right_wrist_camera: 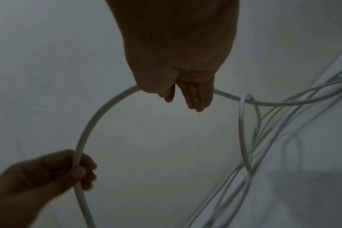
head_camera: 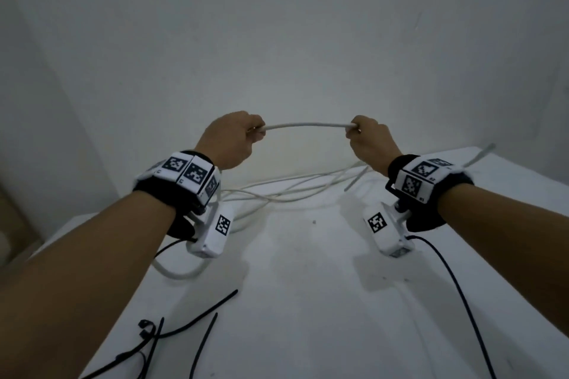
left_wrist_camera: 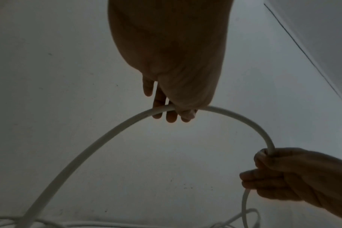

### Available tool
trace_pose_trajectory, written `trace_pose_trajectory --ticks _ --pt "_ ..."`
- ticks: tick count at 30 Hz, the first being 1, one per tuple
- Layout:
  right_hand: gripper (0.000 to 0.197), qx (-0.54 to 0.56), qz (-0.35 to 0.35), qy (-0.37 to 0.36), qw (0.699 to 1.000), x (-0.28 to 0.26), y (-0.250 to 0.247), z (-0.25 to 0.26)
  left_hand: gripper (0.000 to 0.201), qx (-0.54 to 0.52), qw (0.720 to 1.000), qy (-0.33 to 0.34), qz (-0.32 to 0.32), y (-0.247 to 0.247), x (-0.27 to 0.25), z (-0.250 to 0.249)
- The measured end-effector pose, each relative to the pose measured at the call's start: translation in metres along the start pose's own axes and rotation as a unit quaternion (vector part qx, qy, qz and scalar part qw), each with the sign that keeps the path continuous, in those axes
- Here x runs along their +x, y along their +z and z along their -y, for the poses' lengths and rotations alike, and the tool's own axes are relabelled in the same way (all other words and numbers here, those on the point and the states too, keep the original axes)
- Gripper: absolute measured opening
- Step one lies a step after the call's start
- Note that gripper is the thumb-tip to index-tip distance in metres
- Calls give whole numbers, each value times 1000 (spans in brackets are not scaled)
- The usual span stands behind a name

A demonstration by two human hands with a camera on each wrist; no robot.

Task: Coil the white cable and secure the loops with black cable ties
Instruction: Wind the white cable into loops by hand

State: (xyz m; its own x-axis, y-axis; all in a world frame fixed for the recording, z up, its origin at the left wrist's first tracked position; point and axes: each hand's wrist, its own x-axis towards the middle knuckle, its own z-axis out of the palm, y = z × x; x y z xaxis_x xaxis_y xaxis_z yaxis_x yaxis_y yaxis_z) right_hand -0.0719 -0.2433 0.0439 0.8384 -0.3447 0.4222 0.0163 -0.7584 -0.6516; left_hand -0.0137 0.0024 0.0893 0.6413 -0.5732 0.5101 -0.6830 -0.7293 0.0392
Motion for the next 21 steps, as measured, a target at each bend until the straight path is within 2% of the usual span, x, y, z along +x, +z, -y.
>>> trace_pose_trajectory --ticks 4,7,9,10,12,13,15,16,18,21 --pt "15 158 3 5 987 8 -11 15 17 -62 996 -38 -42 -1 -5 6" --pt "14 142 -17 -51 988 14 -21 21 17 -62 995 -46 -70 -4 -4 10" --pt "14 159 -13 -55 986 20 -25 23 17 -61 993 -59 -77 -5 -2 12" --pt "16 133 6 -49 990 25 -26 23 17 -59 993 -63 -78 -4 0 12" --pt "26 -42 64 -33 997 34 -26 20 16 -52 994 -53 -85 -1 3 12" --pt "29 -129 80 -29 988 37 -26 19 16 -47 994 -39 -91 1 5 11" --pt "31 -191 84 -16 978 43 -26 17 15 -40 993 -10 -114 6 10 11" --pt "29 -152 98 3 983 47 -24 16 14 -43 990 -6 -130 8 12 11" --pt "25 9 107 33 994 58 -23 19 12 -69 984 -18 -161 9 17 14" --pt "23 177 41 5 983 70 -34 31 12 -111 976 -21 -187 7 20 14"
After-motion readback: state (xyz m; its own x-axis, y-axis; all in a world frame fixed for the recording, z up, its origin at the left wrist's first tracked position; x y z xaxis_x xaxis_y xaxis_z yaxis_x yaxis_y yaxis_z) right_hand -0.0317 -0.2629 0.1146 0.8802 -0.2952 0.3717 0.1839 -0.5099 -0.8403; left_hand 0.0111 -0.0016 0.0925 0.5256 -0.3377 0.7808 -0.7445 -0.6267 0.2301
